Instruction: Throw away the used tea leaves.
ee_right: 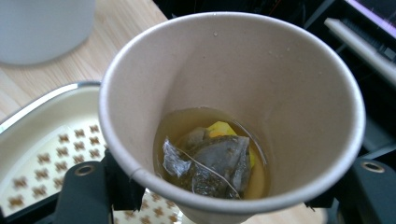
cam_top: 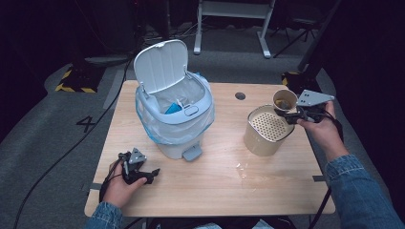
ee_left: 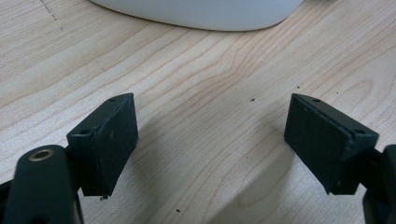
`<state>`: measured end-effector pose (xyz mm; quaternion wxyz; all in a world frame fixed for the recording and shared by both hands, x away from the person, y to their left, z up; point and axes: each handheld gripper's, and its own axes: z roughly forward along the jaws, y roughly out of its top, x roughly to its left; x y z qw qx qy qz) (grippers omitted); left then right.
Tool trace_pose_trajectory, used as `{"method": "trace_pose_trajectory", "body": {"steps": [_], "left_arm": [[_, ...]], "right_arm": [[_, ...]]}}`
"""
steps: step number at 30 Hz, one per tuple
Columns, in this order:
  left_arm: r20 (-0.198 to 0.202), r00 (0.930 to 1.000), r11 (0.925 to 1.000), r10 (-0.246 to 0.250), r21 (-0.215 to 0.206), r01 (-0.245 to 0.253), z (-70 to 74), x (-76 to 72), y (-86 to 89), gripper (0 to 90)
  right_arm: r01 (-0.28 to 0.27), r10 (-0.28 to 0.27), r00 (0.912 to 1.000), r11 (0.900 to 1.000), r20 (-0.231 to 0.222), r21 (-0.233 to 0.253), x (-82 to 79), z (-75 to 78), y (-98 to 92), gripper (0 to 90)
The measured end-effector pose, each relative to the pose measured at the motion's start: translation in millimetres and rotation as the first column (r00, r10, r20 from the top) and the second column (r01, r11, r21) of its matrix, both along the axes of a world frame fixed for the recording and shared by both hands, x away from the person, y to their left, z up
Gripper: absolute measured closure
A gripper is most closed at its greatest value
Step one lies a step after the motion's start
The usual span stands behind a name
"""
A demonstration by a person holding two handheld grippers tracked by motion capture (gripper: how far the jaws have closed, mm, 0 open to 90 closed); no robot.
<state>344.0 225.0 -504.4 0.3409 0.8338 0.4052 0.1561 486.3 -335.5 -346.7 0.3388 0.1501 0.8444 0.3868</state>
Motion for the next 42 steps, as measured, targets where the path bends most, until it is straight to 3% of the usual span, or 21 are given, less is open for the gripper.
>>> {"method": "trace_pose_trajectory", "body": {"steps": [5,10,15,20,23,24,28,31,34,37,40,41,42], "left_arm": [[0.002,1.0,1.0,0.006,0.001,-0.006,-0.1,-0.4,0.1,17.7],[0.0,0.9999,0.9999,0.012,0.001,-0.012,0.0,-1.1,0.4,17.7],[-0.002,0.9998,0.9998,0.021,-0.003,-0.021,-0.2,-1.9,0.3,17.8],[0.006,0.9996,0.9996,0.027,0.003,-0.027,0.0,-2.0,0.9,17.8],[-0.001,0.9995,0.9995,0.031,0.0,-0.031,0.0,-2.7,1.0,17.8],[-0.001,0.9995,0.9995,0.031,0.001,-0.031,0.0,-2.7,1.0,17.8],[-0.002,0.9995,0.9995,0.032,-0.002,-0.032,0.0,-2.7,1.0,17.8],[-0.002,0.9995,0.9995,0.033,-0.001,-0.033,0.1,-2.6,1.2,17.9],[-0.002,0.9995,0.9995,0.033,-0.001,-0.033,0.1,-2.6,1.2,17.9],[-0.001,0.9994,0.9994,0.033,0.0,-0.033,0.1,-2.5,1.2,17.8],[-0.003,0.9994,0.9994,0.033,-0.001,-0.033,0.1,-2.7,1.1,17.8],[0.0,0.9994,0.9994,0.033,0.0,-0.033,0.1,-2.5,1.2,17.8],[0.0,0.9994,0.9994,0.033,0.0,-0.033,0.1,-2.6,1.2,17.8]], "right_arm": [[-0.008,0.014,0.997,0.997,0.076,-0.08,-3.2,4.5,1.2,32.8],[0.007,0.032,0.9847,0.975,0.171,-0.223,-10.5,7.3,5.7,33.2],[0.024,0.059,0.9713,0.939,0.23,-0.344,-15.3,7.5,7.8,33.4],[0.053,0.094,0.9535,0.882,0.286,-0.468,-20.6,8.0,10.5,33.6],[0.069,0.111,0.9439,0.855,0.311,-0.514,-22.7,8.1,11.5,33.6],[0.076,0.119,0.9399,0.842,0.32,-0.535,-23.5,8.1,12.0,33.6],[0.113,0.169,0.915,0.765,0.367,-0.634,-27.9,5.7,16.3,33.6],[0.144,0.188,0.9025,0.717,0.387,-0.682,-30.1,2.1,18.6,33.6],[0.179,0.216,0.8847,0.661,0.413,-0.728,-32.3,-0.2,21.2,33.6],[0.202,0.248,0.8684,0.615,0.43,-0.763,-34.1,-1.4,23.2,33.6],[0.234,0.272,0.8489,0.576,0.453,-0.783,-36.9,-1.8,25.3,33.6],[0.238,0.29,0.8424,0.555,0.454,-0.797,-37.5,-1.4,26.1,33.5],[0.237,0.308,0.8362,0.543,0.454,-0.805,-37.8,-1.5,26.8,33.5]]}}
